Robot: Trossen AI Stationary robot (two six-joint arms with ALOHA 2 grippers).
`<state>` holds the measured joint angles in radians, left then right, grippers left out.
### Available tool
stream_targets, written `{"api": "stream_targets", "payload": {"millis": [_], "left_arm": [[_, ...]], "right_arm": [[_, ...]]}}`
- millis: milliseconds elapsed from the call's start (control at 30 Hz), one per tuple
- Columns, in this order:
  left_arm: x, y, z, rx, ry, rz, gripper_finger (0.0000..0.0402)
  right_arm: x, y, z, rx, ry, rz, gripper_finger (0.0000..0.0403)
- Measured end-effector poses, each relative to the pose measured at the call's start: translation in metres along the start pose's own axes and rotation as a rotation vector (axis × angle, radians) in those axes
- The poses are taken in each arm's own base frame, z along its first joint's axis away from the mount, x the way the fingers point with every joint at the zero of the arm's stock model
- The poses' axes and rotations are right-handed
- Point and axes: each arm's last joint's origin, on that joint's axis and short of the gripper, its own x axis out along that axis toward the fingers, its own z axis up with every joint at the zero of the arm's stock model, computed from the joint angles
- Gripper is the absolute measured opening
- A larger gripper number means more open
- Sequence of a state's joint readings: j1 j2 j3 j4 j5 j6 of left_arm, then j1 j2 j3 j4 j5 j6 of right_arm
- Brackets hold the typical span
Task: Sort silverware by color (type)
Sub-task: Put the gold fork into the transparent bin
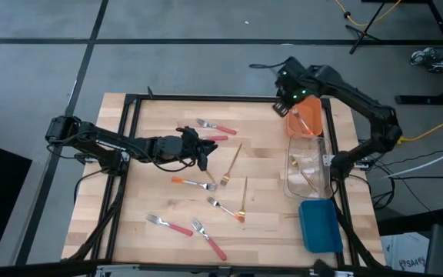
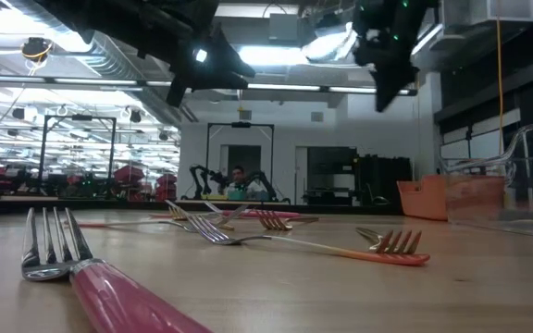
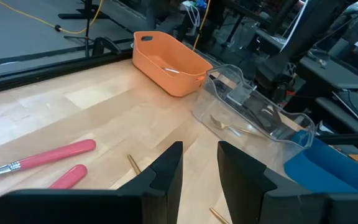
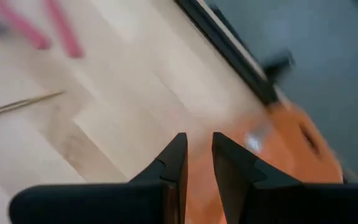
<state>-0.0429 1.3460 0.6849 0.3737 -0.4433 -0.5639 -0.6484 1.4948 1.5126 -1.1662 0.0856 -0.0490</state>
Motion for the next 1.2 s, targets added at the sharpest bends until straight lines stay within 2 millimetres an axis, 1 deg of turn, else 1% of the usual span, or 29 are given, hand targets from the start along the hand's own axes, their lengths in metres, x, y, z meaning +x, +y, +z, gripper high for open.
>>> {"api": "stream_targets", "payload": {"millis": [100, 233, 367, 500, 633, 867, 1200], "left_arm": [[-0.001, -0.002, -0.001, 0.001, 0.008, -0.013, 0.0094], [-0.003, -0.006, -0.004, 0.007, 0.026, -0.045, 0.0094], [-0.006, -0.011, -0.01, 0.027, 0.072, -0.074, 0.0094], [-0.011, -0.015, -0.021, 0.066, 0.151, -0.084, 0.0094], [-0.017, -0.02, -0.031, 0.103, 0.209, -0.096, 0.0094], [-0.027, -0.031, -0.041, 0.136, 0.251, -0.137, 0.0094], [-0.039, -0.041, -0.053, 0.18, 0.306, -0.18, 0.0094]], "right_arm": [[0.0, 0.023, 0.007, -0.171, -0.065, 0.03, 0.0064], [-0.002, 0.052, 0.013, -0.339, -0.15, 0.076, 0.0064], [-0.003, 0.078, 0.017, -0.431, -0.213, 0.149, 0.0064], [0.001, 0.102, 0.016, -0.496, -0.22, 0.214, 0.0064], [0.013, 0.127, 0.016, -0.557, -0.2, 0.246, 0.0064], [0.043, 0.169, 0.015, -0.701, -0.163, 0.281, 0.0064], [0.084, 0.21, 0.012, -0.817, -0.128, 0.316, 0.0064]]}}
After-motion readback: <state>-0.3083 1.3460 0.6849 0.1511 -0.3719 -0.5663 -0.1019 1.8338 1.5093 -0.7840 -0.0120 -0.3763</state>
